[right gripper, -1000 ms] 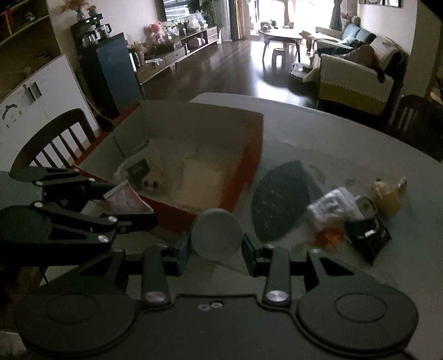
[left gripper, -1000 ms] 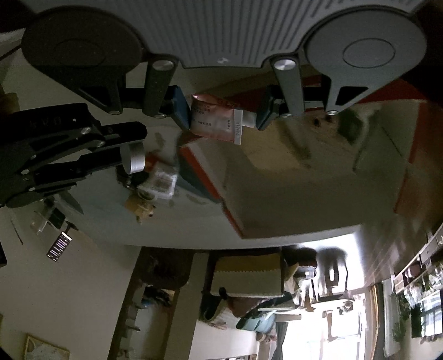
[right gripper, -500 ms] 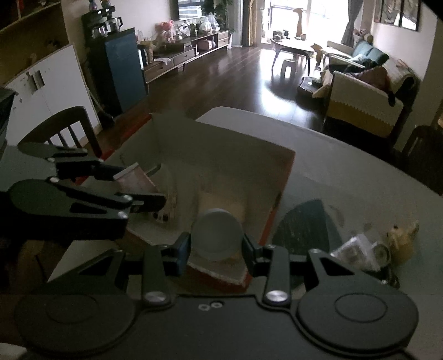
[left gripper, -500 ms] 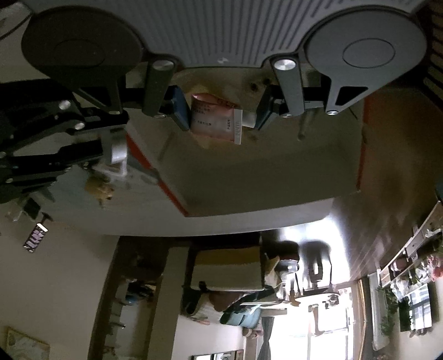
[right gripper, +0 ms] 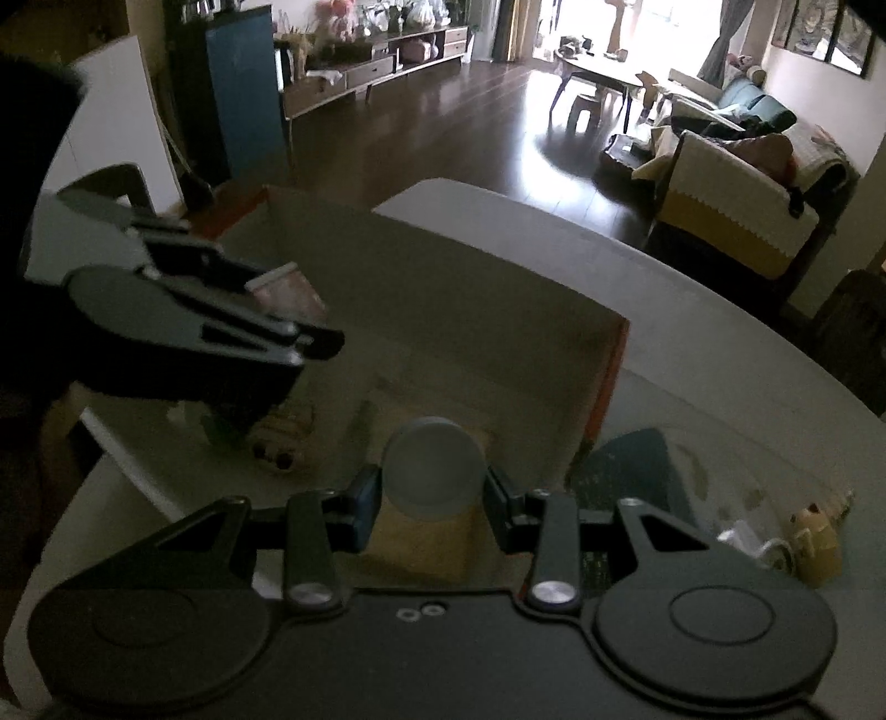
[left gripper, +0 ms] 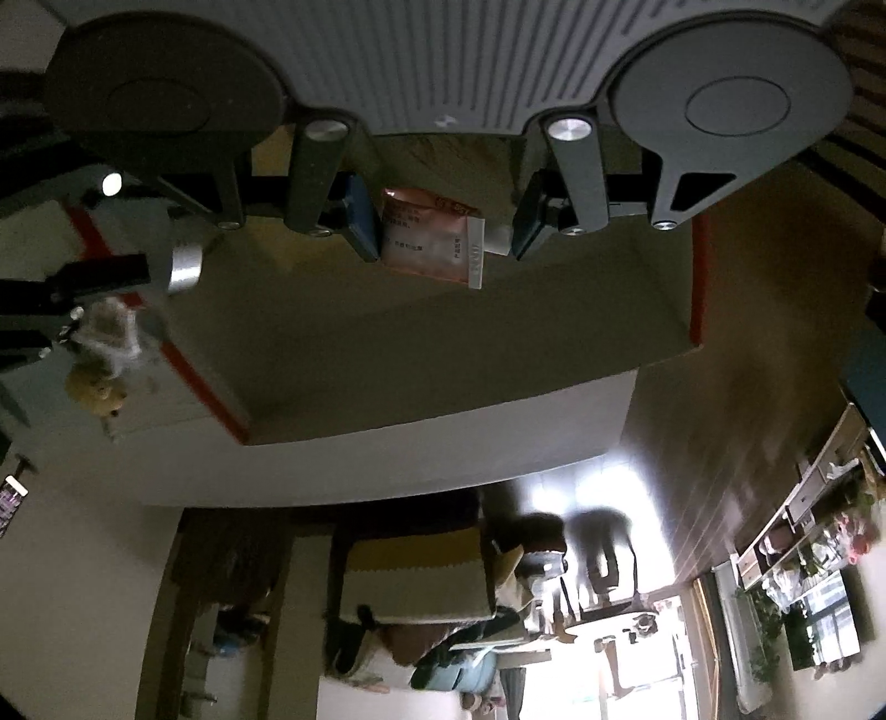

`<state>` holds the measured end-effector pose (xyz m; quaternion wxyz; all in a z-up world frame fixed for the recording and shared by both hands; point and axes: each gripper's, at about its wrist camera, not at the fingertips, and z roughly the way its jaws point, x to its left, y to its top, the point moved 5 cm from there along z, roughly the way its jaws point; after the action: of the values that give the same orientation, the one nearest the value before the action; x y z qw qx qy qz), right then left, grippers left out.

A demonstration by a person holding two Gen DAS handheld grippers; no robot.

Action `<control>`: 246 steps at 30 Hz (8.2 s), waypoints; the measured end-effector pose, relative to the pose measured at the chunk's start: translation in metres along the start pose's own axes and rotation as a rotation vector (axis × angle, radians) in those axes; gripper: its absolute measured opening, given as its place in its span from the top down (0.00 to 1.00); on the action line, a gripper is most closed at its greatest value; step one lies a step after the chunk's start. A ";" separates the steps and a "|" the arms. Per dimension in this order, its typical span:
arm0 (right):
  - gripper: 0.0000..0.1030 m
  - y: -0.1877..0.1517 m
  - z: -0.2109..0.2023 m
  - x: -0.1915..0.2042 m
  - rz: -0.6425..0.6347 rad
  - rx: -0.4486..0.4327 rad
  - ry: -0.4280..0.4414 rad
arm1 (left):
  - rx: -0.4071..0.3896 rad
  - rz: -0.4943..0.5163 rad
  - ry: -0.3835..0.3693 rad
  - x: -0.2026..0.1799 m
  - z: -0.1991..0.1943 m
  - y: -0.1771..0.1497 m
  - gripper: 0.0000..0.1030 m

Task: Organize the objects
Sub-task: 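Carry the pink packet and clear lid over the box with both grippers, then open both grippers to drop the packet and lid into the box, then move both grippers back toward the items on the table, then grasp the orange plush toy with the left gripper while the right gripper grasps the black pouch, then carry the orange toy and black pouch over the box with both grippers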

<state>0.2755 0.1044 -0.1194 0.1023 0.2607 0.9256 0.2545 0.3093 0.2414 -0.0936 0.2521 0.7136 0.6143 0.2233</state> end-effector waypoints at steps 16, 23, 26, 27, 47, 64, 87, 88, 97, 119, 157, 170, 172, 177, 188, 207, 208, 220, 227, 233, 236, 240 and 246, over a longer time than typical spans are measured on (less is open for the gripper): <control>0.62 0.000 0.045 0.022 -0.071 0.093 0.010 | 0.142 0.027 -0.001 -0.007 0.058 0.010 0.50; 0.62 -0.002 0.054 0.020 -0.054 0.117 0.013 | 0.148 -0.014 -0.023 0.003 0.059 0.004 0.50; 0.61 -0.001 0.055 0.017 -0.045 0.120 0.018 | 0.157 -0.027 -0.033 0.005 0.059 0.002 0.50; 0.59 -0.001 0.055 0.018 -0.045 0.119 0.021 | 0.160 -0.031 -0.030 0.006 0.059 0.001 0.49; 0.37 -0.006 0.001 0.020 -0.044 0.024 0.070 | 0.076 -0.039 -0.013 0.007 0.014 0.005 0.35; 0.24 -0.019 -0.064 0.003 -0.042 -0.096 0.098 | 0.000 -0.026 -0.023 -0.028 -0.042 0.005 0.27; 0.21 -0.100 -0.113 -0.090 -0.022 -0.108 0.109 | -0.049 -0.084 -0.066 -0.136 -0.073 -0.007 0.18; 0.21 -0.105 -0.114 -0.096 -0.020 -0.105 0.103 | -0.049 -0.079 -0.069 -0.143 -0.073 -0.007 0.17; 0.21 -0.148 -0.115 -0.169 0.067 -0.072 0.054 | -0.040 -0.078 -0.142 -0.209 -0.063 -0.010 0.13; 0.21 -0.180 -0.054 -0.279 0.198 0.028 -0.060 | 0.026 -0.039 -0.078 -0.294 0.044 -0.034 0.00; 0.31 -0.158 0.011 -0.279 0.169 0.065 0.091 | 0.025 -0.046 -0.027 -0.313 0.090 -0.028 0.58; 0.51 -0.181 -0.010 -0.271 0.194 0.054 0.113 | 0.057 -0.087 -0.110 -0.315 0.071 -0.047 0.65; 0.53 -0.186 -0.015 -0.268 0.196 0.054 0.114 | 0.062 -0.088 -0.117 -0.315 0.066 -0.053 0.65; 0.59 -0.199 -0.028 -0.259 0.187 0.049 0.112 | 0.072 -0.087 -0.132 -0.315 0.053 -0.066 0.65; 0.63 -0.214 -0.062 -0.237 0.197 0.014 0.107 | 0.022 -0.085 -0.187 -0.313 0.013 -0.077 0.65; 0.66 -0.193 -0.133 -0.176 0.236 -0.097 0.105 | -0.099 -0.093 -0.283 -0.264 -0.064 -0.076 0.65; 0.66 -0.191 -0.135 -0.173 0.240 -0.103 0.103 | -0.108 -0.087 -0.283 -0.259 -0.068 -0.075 0.65; 0.66 -0.137 -0.154 -0.121 0.209 -0.189 0.074 | -0.235 -0.041 -0.284 -0.188 -0.119 -0.046 0.65; 0.66 -0.098 -0.148 -0.086 0.180 -0.202 0.088 | -0.258 -0.042 -0.247 -0.138 -0.128 -0.034 0.65; 0.95 -0.066 -0.134 -0.059 0.151 -0.199 0.089 | -0.259 -0.049 -0.204 -0.092 -0.129 -0.030 0.65; 1.00 -0.045 -0.109 -0.049 0.180 -0.153 0.136 | -0.247 -0.047 -0.190 -0.075 -0.121 -0.026 0.65; 1.00 -0.017 -0.085 -0.039 0.164 -0.132 0.133 | -0.244 -0.037 -0.156 -0.051 -0.111 -0.013 0.65; 0.91 -0.018 -0.076 -0.037 0.136 -0.092 0.096 | -0.204 0.000 -0.138 -0.027 -0.089 -0.006 0.65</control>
<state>0.2743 0.0392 -0.0620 0.0522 0.3055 0.8970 0.3151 0.2452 0.2227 -0.0291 0.3651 0.6977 0.5697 0.2352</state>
